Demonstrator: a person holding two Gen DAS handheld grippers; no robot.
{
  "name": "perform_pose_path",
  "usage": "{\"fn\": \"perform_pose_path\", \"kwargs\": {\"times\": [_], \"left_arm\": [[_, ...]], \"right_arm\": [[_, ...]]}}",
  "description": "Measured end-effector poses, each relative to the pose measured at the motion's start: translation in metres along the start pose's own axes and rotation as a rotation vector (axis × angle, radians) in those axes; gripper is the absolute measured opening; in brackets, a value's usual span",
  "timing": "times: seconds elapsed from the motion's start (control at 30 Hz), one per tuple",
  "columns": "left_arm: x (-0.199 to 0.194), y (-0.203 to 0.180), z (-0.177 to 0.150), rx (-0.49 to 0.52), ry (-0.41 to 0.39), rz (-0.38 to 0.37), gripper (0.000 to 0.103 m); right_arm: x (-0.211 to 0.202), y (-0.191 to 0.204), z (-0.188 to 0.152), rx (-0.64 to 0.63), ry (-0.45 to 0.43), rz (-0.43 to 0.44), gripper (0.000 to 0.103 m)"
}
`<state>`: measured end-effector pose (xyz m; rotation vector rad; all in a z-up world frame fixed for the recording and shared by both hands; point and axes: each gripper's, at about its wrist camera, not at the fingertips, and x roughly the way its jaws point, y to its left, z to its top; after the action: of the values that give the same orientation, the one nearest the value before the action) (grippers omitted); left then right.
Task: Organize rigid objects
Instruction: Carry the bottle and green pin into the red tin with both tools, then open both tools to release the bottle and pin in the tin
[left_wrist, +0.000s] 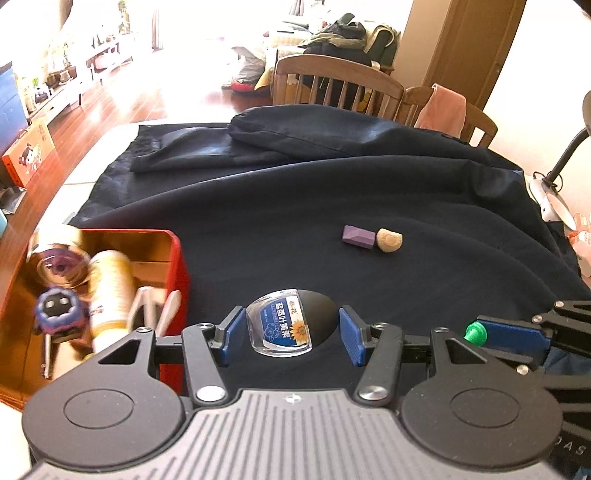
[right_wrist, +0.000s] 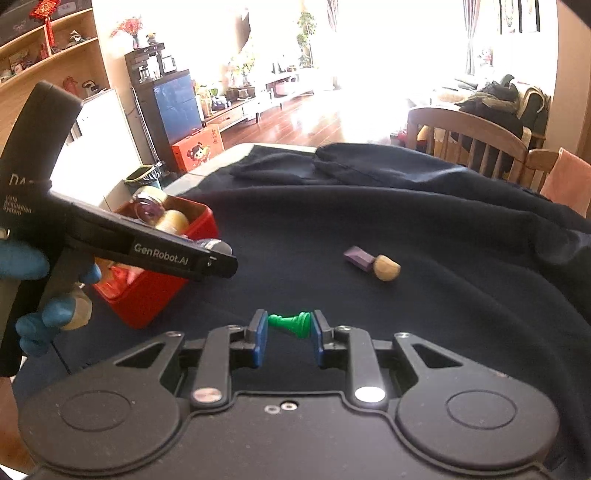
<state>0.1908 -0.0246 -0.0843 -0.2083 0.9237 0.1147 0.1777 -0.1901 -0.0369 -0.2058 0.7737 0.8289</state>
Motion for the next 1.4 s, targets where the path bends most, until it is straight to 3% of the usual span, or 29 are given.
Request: {"fn": "perform_pose_path", "kwargs": {"times": [0.77,1.4], "left_arm": [[-0.054,0.140,-0.026,0.017,0.004,0.007,0.054],[-0.017,0.198,-0.031,0.065,0.108,0.036,0.054]], "right_arm": [[0.037,0.128,0.031,0.019,-0.020,0.001,0.023],[0.127,0.182,0.067,0.070,0.070,0.036,0.023]]}}
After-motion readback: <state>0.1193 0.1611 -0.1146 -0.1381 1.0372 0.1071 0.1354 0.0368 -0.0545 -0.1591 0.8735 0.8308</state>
